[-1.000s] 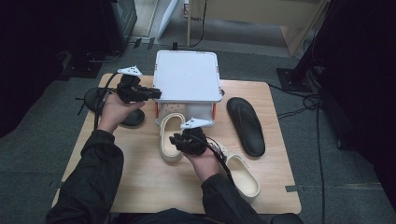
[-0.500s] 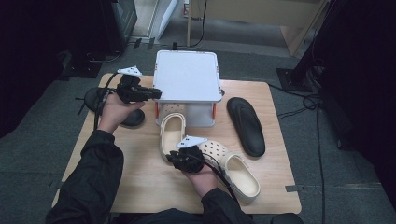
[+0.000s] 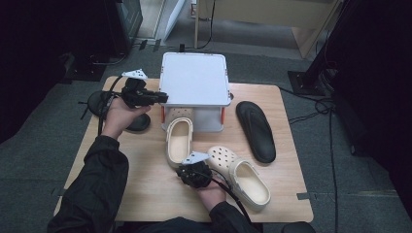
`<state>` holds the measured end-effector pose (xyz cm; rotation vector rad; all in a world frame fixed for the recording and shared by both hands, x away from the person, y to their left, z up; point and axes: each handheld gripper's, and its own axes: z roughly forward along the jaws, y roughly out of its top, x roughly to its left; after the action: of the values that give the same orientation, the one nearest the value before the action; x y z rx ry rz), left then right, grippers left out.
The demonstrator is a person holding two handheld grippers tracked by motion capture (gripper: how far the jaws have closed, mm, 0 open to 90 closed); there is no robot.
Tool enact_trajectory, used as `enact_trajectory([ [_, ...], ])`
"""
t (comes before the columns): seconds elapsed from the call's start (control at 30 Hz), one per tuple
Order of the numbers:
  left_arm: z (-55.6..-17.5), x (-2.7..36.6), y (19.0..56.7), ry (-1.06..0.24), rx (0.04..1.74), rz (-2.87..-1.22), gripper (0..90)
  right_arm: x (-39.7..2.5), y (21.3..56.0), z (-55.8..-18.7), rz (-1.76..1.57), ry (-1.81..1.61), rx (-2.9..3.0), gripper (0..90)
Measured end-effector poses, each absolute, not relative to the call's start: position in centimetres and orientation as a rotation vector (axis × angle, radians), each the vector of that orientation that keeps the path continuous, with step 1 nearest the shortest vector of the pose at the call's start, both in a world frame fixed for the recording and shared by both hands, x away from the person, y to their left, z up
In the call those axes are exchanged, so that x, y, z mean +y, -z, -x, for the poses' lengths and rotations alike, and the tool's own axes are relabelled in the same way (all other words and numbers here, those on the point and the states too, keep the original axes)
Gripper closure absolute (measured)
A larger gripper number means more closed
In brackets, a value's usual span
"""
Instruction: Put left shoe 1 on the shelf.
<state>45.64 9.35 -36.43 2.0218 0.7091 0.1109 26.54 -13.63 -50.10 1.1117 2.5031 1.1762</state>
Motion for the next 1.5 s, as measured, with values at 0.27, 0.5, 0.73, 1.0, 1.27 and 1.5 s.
enact_trajectory([
  [0.27, -45.6, 9.4, 36.4, -0.104, 0.706, -2.023, 79.6, -13.2, 49.4, -26.8, -1.12, -1.176, 2.49, 80.5],
  [0.5, -45.7, 9.5, 36.4, -0.101, 0.71, -2.022, 79.4, -13.5, 48.7, -27.8, -1.166, -1.201, 2.469, 79.4],
  [0.73, -45.7, 9.4, 36.4, -0.101, 0.713, -2.02, 79.8, -13.3, 48.1, -28.8, -1.166, -1.196, 2.441, 78.8],
  [1.0, -45.7, 9.5, 36.5, -0.096, 0.721, -2.013, 80.5, -13.0, 48.2, -29.8, -1.175, -1.156, 2.439, 78.7],
  [1.27, -45.8, 9.6, 36.5, -0.086, 0.723, -2.009, 81.0, -12.5, 48.0, -30.7, -1.177, -1.142, 2.436, 78.5],
  [1.5, -45.8, 9.6, 36.5, -0.084, 0.726, -2.008, 81.3, -12.5, 48.2, -31.7, -1.209, -1.133, 2.421, 78.6],
])
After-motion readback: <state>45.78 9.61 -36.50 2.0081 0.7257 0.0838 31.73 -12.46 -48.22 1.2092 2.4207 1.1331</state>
